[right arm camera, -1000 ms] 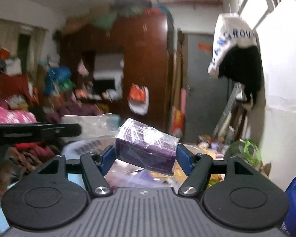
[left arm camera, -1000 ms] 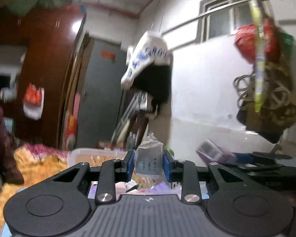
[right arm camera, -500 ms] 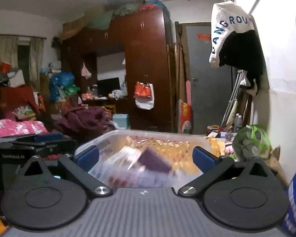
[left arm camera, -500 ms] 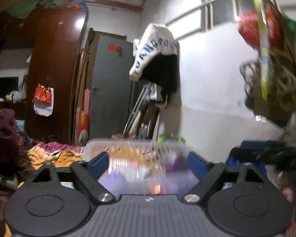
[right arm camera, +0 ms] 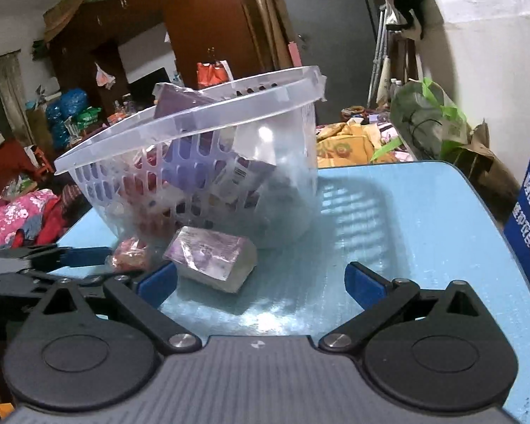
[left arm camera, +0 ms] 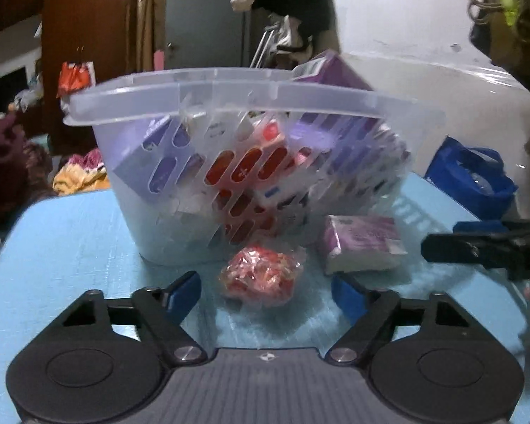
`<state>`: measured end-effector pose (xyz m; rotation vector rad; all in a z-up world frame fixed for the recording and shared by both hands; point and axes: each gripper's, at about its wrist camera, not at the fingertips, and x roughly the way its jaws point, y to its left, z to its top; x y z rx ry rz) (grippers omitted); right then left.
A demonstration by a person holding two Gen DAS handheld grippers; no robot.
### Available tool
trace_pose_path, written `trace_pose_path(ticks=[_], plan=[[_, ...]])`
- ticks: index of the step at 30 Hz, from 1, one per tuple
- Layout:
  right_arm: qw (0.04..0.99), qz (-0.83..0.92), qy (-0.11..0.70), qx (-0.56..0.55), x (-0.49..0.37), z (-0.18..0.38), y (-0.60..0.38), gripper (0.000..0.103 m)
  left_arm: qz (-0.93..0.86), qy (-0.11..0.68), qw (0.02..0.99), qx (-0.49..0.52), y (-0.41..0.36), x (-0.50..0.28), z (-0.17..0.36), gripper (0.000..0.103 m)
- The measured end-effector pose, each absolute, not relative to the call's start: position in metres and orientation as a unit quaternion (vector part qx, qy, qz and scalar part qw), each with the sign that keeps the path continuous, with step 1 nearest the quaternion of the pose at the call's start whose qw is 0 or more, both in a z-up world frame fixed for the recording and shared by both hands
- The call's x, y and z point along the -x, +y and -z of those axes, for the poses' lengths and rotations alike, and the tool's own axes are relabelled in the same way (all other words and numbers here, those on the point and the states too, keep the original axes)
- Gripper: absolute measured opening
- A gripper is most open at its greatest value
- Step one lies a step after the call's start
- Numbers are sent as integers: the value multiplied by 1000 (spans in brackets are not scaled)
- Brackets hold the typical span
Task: Organize objects
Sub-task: 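Grasp the red candy bag with the left gripper while the right grasps the purple calcium box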
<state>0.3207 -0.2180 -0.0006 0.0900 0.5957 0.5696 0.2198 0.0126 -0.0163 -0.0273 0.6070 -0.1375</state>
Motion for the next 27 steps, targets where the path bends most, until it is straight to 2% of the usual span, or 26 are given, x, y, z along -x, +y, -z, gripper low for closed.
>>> trace_pose_path(ticks=[1,2,7,15,21,23,27], plan=[[916,-279,287,-42,-320,0,-216,103,69,301,951,22,14,-223,17,62],[915,-280,287,-41,-318,1,-215,103,70,303,950,27,15,-223,17,60],[912,-286,294,-19,-317,7,-190,103,59,268,962,11,25,-197,12,59],[909,-283,307,9,-329,12,-155,103,68,239,966,75,63,-181,8,59],[907,-284,309,27,-326,12,-151,89,78,230,965,98,66,-184,9,59],[907,-284,312,26,-326,12,-153,77,82,227,965,102,65,-185,10,59],[908,-283,309,12,-324,11,-156,75,100,223,961,127,72,-184,12,59]])
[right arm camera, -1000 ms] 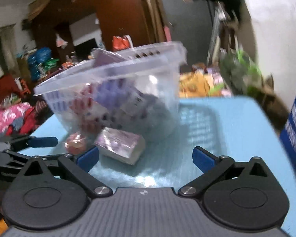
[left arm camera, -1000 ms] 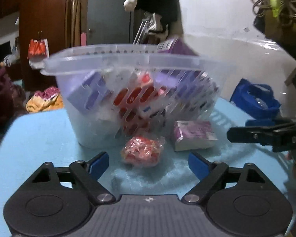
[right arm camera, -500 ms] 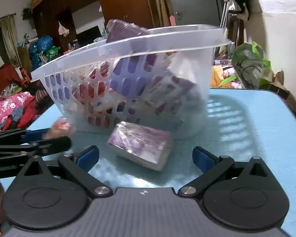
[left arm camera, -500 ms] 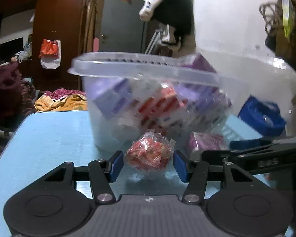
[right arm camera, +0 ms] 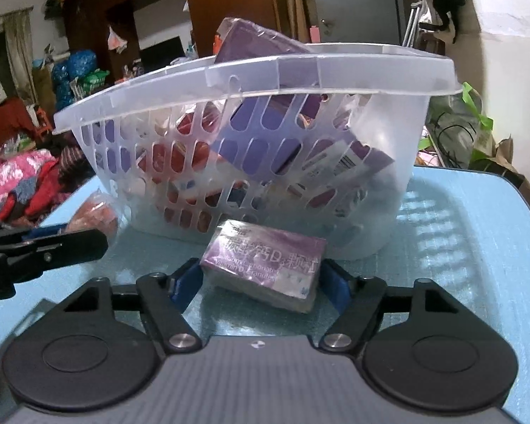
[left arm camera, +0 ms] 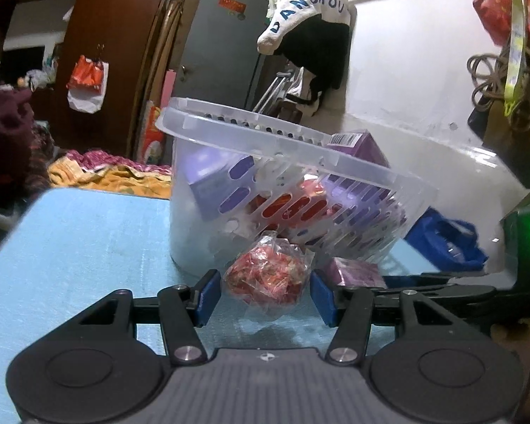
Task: Organize objects
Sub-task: 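Grasp the red candy bag with the left gripper while the right grasps the purple calcium box, then carry both items over the white basket and open both grippers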
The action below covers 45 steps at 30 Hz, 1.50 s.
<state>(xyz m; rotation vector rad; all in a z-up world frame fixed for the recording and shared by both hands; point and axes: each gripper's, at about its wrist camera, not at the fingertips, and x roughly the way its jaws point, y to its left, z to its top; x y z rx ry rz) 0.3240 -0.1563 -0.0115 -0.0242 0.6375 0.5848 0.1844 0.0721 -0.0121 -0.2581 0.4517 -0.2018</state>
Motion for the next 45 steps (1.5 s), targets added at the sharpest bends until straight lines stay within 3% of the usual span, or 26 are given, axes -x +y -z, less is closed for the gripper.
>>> trace_pose_path(ticks=[24,27,31,36,40,45], plan=[[928,-288,237,13,-297,0,-162,74,116,169,969,140,77,-170,9,59],[927,-316,201,21,-275,-5,-168,74,120,157,970,141,79,-167,9,59],[927,-348,141,-1,-238,-20,-190,74,128,68,980,138,78,-137,2,59],[938,-339,71,-8,-232,-74,-201,75,143,33,978,147,75,-134,-33,59],[947,-304,103,6,-294,-123,-181,75,115,65,982,138,76,-180,-88,59],[941,-280,190,22,-376,-130,-151,75,78,143,977,136,78,-242,-99,60]])
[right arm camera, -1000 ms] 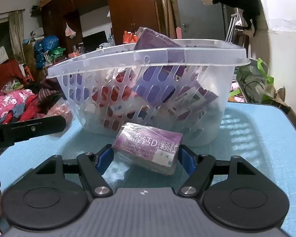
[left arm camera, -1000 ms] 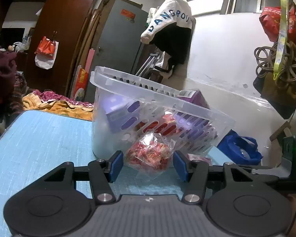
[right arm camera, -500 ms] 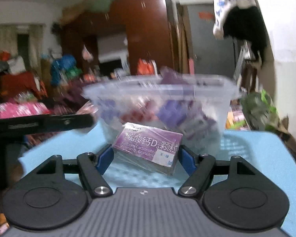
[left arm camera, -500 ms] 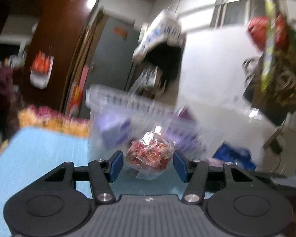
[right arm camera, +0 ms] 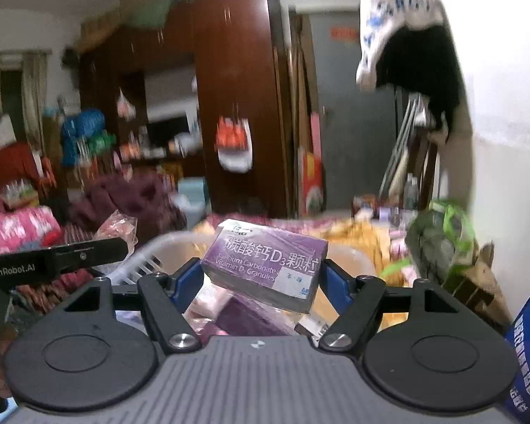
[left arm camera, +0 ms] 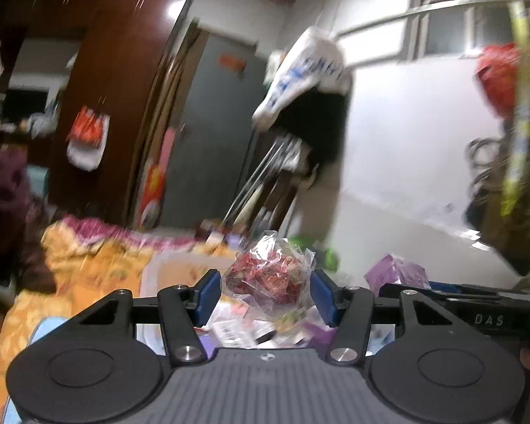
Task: Organize objects
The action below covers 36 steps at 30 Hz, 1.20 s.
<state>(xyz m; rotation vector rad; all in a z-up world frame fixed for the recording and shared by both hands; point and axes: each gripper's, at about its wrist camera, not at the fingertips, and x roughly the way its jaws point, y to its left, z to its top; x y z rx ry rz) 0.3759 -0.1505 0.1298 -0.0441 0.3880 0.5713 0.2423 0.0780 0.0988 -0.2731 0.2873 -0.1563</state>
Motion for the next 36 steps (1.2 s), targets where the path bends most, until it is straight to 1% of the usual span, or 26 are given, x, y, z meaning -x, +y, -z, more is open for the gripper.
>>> trace_pose_path(ticks=[1,2,3,4,5,9,14,18,19,20,21,23,27,32,36], plan=[[941,-276,195,32,-382,-126,-146,76,73,150,977,134,78,-250,-95,60],[942,-272,194,37,-387,-124,-143,79,67,154,978,127,78,-256,-91,65],[942,-274,193,37,-392,-123,-141,85,61,159,978,118,76,-260,-87,79],[941,-275,194,33,-393,-121,-141,97,55,164,978,113,76,-263,-83,86],[941,-276,193,24,-396,-121,-143,102,48,166,978,113,78,-264,-81,89],[936,-302,182,-13,-380,-121,-166,103,59,156,978,129,87,-253,-80,89],[943,-298,147,30,-347,-123,-177,103,76,146,971,171,94,-223,-88,89],[942,-296,154,31,-335,-121,-185,103,54,161,964,203,99,-213,-87,90],[943,-293,154,35,-333,-119,-188,103,59,169,964,198,99,-212,-88,91],[945,-286,152,41,-331,-117,-189,103,63,181,964,185,99,-212,-88,99],[949,-275,149,48,-332,-116,-189,103,61,199,964,166,97,-213,-88,103],[956,-249,142,57,-326,-112,-191,103,39,209,965,152,97,-212,-86,103],[969,-210,114,54,-310,-105,-198,103,37,194,972,126,97,-203,-85,103],[962,-230,146,15,-312,-102,-208,103,36,195,974,109,96,-192,-82,103],[953,-262,150,-13,-310,-98,-221,103,41,190,974,116,98,-187,-76,103]])
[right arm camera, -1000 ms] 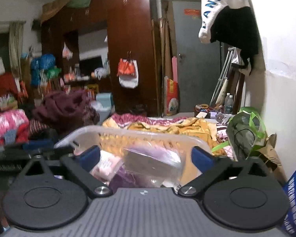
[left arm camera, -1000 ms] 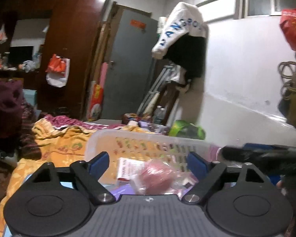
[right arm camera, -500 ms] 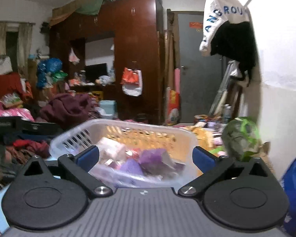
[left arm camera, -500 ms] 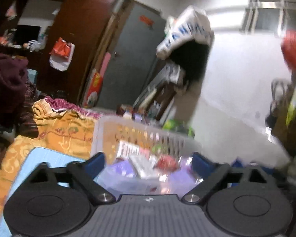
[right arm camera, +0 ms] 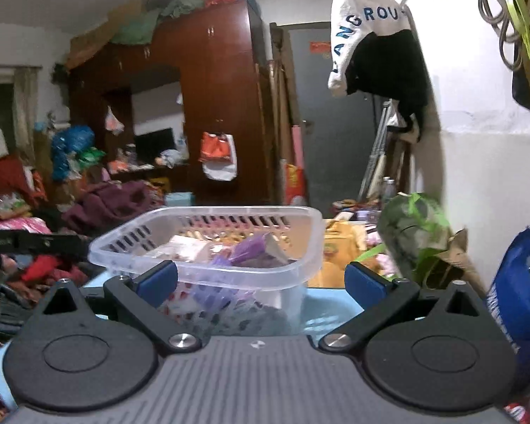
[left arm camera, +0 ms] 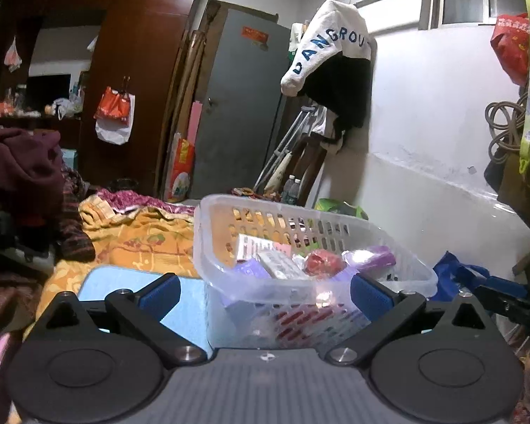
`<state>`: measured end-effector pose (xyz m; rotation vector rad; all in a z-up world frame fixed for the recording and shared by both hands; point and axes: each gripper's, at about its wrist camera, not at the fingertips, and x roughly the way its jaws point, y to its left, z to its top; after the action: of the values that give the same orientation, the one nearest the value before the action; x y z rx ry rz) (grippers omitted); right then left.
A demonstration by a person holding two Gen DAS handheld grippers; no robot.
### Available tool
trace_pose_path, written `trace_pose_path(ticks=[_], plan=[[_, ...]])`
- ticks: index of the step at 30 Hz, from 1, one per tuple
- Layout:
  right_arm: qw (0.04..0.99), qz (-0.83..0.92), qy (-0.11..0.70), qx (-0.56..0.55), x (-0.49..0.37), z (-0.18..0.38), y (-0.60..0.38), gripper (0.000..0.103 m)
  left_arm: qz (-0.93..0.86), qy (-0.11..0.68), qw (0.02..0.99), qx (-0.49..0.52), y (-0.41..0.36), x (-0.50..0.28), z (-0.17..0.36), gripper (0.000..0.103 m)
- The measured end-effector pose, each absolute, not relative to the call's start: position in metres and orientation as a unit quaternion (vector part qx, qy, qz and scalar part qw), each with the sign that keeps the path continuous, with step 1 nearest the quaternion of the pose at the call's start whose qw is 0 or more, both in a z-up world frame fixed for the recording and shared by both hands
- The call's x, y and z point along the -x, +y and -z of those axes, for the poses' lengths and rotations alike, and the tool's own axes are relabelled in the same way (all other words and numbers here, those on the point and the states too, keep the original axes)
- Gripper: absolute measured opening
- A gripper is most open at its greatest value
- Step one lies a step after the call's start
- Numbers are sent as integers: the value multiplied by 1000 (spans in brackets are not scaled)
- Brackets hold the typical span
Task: Organize objects
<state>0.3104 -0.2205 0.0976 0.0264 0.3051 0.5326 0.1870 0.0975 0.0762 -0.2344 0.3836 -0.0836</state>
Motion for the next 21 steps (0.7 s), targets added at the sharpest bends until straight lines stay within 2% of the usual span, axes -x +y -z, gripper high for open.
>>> trace_pose_path(ticks=[6,21], plan=[[947,-259,190,-6,-312,-91,-222,103,38,198,973,110,92,-174,-66,103],[949,-252,189,3,-297,-80,-218,103,36,187,977,97,76,-147,-57,103]])
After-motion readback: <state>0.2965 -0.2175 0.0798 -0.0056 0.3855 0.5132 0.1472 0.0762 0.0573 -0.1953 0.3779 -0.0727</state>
